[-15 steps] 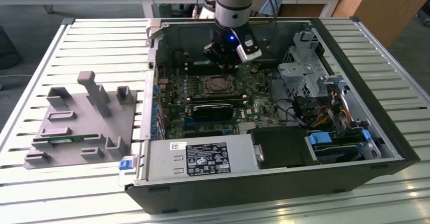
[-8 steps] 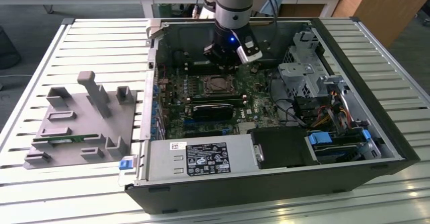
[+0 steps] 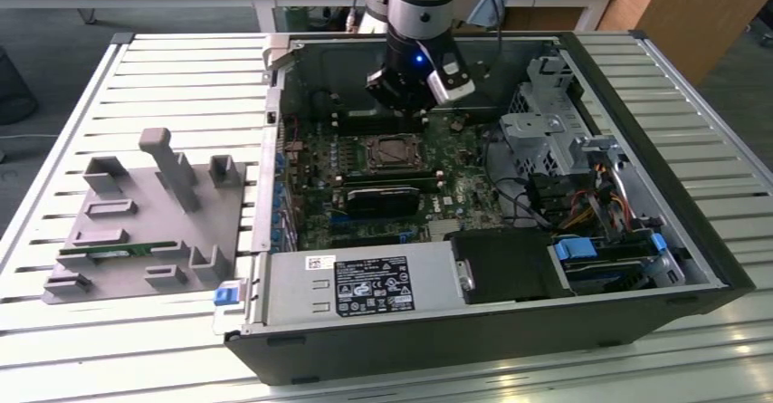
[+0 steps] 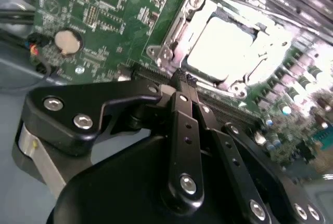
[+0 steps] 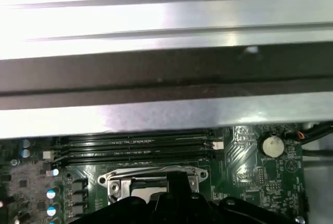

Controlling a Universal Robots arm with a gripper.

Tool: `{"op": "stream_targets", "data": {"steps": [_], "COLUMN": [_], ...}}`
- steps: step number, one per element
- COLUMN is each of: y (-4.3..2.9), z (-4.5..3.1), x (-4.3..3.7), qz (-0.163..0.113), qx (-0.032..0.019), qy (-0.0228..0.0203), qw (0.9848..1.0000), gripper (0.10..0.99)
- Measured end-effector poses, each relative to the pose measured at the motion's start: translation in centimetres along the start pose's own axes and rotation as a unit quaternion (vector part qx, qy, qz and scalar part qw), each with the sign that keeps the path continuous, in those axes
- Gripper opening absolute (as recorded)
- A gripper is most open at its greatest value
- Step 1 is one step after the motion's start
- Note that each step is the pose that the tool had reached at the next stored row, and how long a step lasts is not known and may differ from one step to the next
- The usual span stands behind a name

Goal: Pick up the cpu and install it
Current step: 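Install the second cpu locking lever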

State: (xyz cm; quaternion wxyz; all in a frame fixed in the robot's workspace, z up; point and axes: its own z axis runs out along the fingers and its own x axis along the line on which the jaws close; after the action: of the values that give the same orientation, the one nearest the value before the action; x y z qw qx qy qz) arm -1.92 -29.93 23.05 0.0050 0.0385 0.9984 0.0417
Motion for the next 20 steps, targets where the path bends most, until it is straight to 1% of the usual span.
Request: {"op": "stream_targets", "data": {"steps": [4,6,8,10,13,20], "y": [0.12,0.17,0.23,0.26,0.14,-0.53], "z": [-1.51,-2.04,-2.73,-3.20,-3.37,-3.41], "x": [0.01,0.01,0.01,0.00,-0.01,-0.06], "qz": [0.000,0.000,0.000,0.000,0.000,0.000], "qx": [0.0001,-0.0001,-0.0001,0.0000,-0.0002,-0.0001], "qy": [0.0000,0.0000,0.0000,0.0000,-0.0001,0.0000], "qw": [1.0000,1.0000,1.0000,1.0000,1.0000,1.0000], "gripper": [0.106,0.106,0.106,0.106,0.106,0.106]}}
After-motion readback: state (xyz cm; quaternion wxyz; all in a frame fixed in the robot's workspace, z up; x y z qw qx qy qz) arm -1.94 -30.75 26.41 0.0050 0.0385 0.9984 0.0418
